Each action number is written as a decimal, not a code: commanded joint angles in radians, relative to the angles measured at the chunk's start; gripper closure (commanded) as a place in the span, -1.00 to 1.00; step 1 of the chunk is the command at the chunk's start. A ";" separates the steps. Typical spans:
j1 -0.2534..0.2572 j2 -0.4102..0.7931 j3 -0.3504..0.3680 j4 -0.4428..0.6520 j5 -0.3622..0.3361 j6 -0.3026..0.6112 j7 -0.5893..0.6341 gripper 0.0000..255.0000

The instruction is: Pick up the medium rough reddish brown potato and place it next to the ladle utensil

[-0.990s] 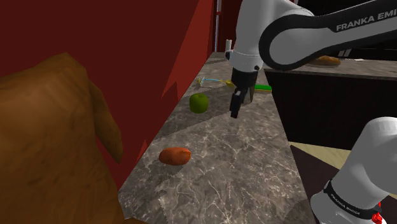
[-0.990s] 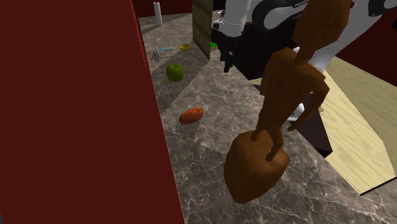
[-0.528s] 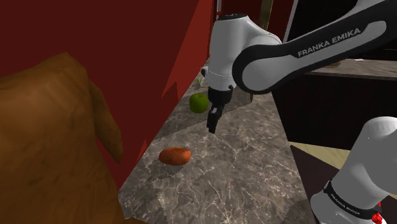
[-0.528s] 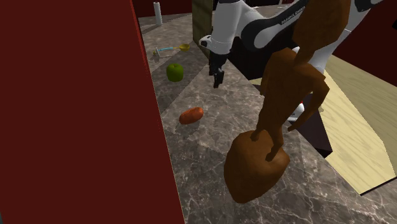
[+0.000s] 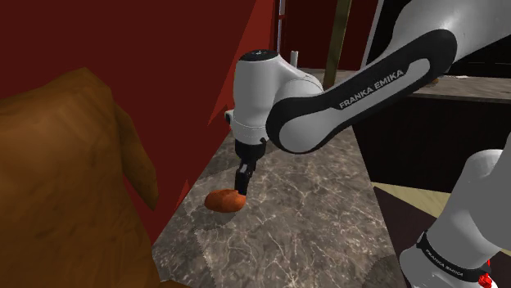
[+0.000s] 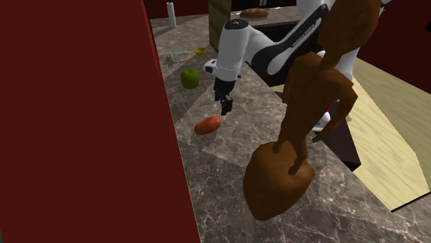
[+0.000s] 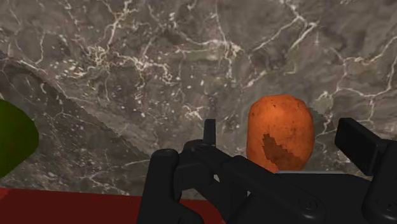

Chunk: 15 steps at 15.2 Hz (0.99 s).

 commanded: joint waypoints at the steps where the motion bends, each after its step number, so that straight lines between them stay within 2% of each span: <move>1: 0.012 0.066 0.017 0.036 -0.033 0.032 0.024 -1.00; 3: 0.022 0.106 0.024 0.062 -0.055 0.046 0.040 -1.00; 10: 0.026 0.183 0.014 0.043 -0.114 0.133 0.080 -1.00; 15: 0.027 0.183 0.013 0.043 -0.114 0.133 0.080 -1.00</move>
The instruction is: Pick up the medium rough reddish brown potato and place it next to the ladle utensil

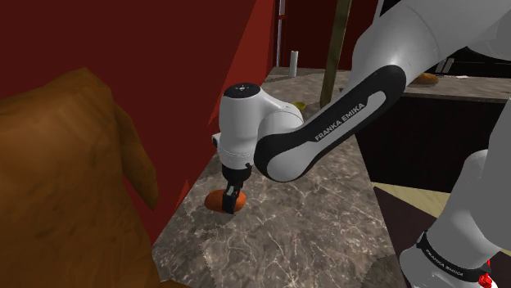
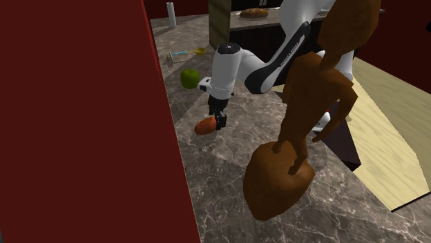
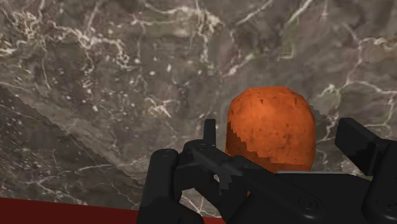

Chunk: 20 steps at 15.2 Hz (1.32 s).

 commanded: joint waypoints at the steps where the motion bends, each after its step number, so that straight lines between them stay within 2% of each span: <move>1: 0.000 0.000 0.000 0.000 0.000 0.001 0.000 -1.00; 3: 0.000 0.000 0.000 0.000 0.000 0.001 0.000 -1.00; 4: 0.000 0.000 0.000 0.000 0.000 0.001 0.000 1.00; 13: 0.000 0.000 0.000 0.000 0.000 0.001 0.000 1.00; 20: -0.006 -0.058 0.008 0.034 0.048 -0.084 -0.037 1.00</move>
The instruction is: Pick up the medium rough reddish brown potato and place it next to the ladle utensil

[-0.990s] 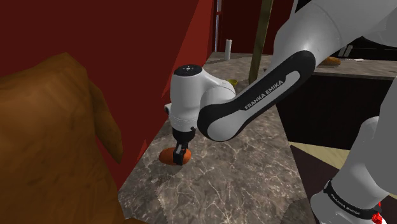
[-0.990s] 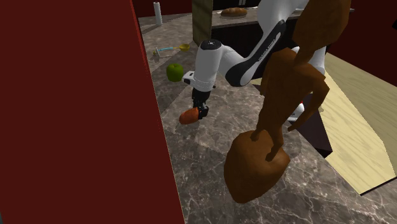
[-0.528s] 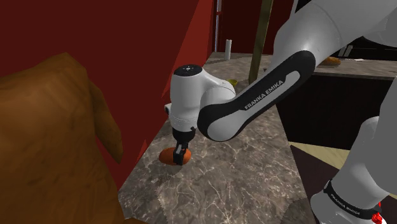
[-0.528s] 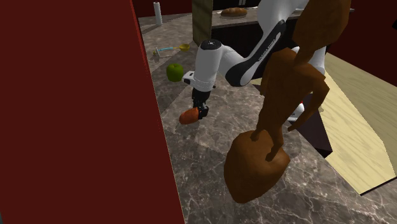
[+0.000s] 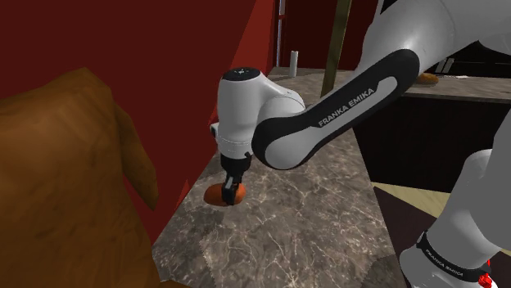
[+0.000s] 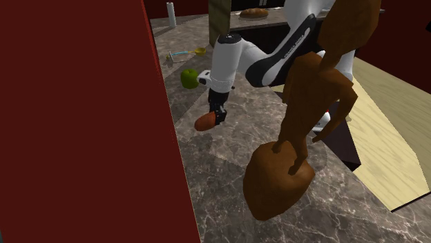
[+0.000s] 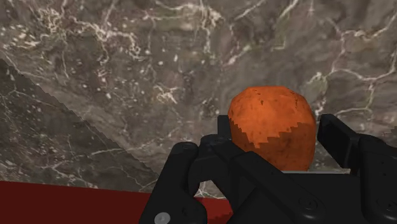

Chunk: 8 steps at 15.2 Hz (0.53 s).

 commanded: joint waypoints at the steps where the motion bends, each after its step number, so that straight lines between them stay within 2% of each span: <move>1: -0.002 -0.018 0.002 0.011 0.014 -0.027 -0.012 1.00; 8: -0.005 -0.065 0.003 0.058 0.049 -0.115 -0.040 1.00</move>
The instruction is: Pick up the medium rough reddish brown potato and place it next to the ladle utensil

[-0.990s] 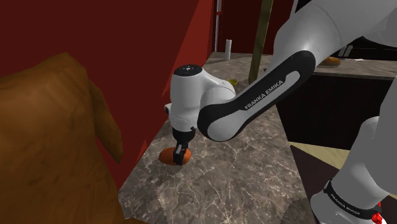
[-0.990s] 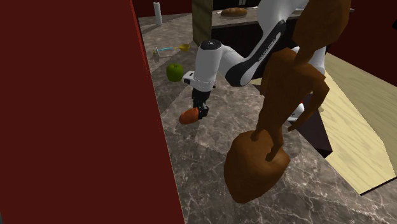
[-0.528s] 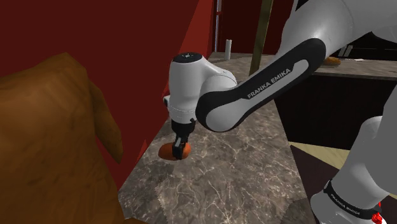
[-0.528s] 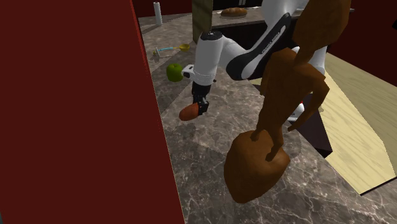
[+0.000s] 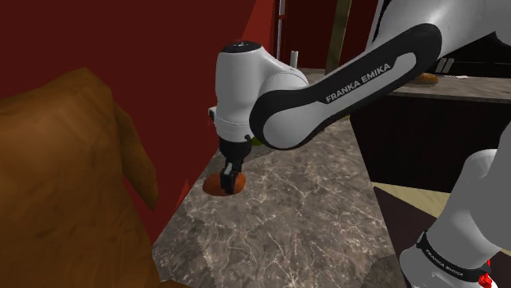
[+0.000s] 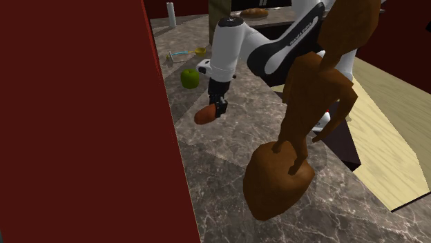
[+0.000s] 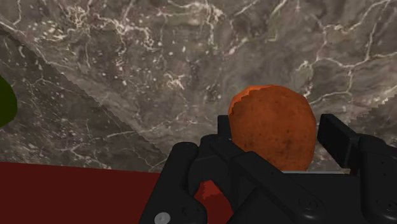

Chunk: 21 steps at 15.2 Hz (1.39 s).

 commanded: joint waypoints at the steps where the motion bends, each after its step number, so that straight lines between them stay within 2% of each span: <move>1: 0.000 -0.009 0.000 0.018 0.007 -0.026 -0.006 1.00; 12: -0.002 -0.057 -0.002 0.109 0.039 -0.159 -0.035 1.00; 21: -0.099 -0.150 -0.127 0.002 0.099 -0.129 -0.284 1.00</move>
